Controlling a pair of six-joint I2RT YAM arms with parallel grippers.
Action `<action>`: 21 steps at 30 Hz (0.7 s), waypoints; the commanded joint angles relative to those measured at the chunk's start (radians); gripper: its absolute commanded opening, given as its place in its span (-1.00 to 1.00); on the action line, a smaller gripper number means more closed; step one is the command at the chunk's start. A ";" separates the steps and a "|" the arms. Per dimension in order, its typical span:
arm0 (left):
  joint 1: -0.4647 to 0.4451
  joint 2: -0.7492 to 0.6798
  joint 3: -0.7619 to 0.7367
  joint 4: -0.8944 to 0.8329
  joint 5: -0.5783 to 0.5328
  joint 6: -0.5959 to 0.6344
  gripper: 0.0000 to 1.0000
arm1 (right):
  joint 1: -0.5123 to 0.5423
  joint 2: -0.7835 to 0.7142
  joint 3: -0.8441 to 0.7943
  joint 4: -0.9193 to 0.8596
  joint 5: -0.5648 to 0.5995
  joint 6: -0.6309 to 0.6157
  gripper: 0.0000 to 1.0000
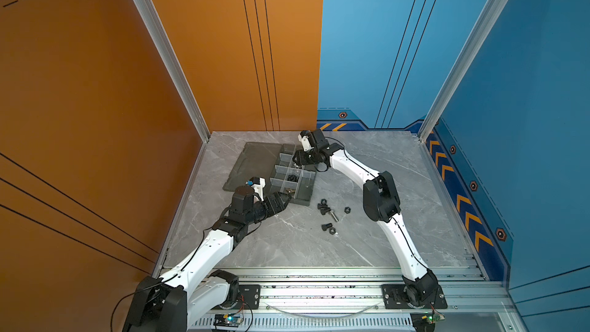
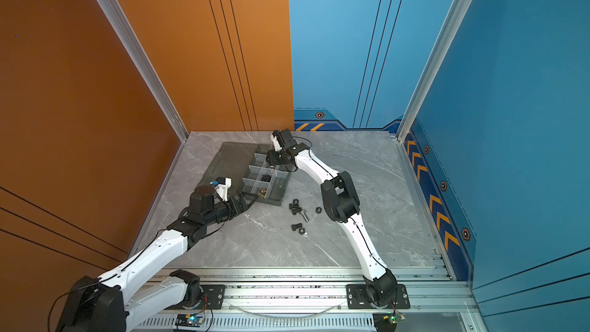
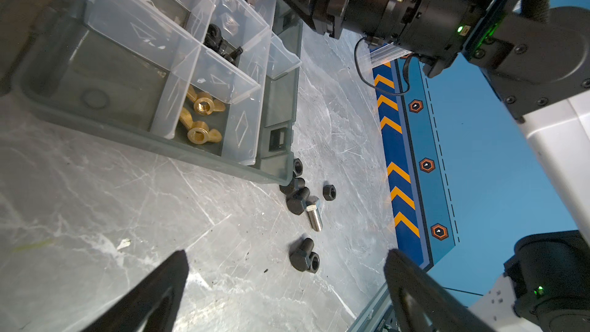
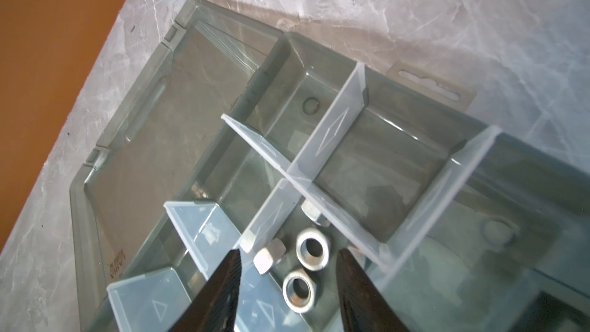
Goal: Sort the screws and nuts into containers
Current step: 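Open the right gripper to drop the nut into the compartment, then move the open right gripper down over the black bolts and nuts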
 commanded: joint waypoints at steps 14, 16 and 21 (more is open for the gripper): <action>0.004 0.009 -0.009 0.026 -0.005 0.001 0.95 | -0.020 -0.495 -0.464 -0.145 0.014 -0.149 0.08; 0.001 0.018 -0.008 0.033 -0.004 0.000 0.95 | -0.023 -0.546 -0.543 -0.160 0.029 -0.153 0.08; -0.005 0.039 0.000 0.045 -0.001 -0.002 0.95 | -0.023 -0.660 -0.709 -0.196 0.043 -0.169 0.08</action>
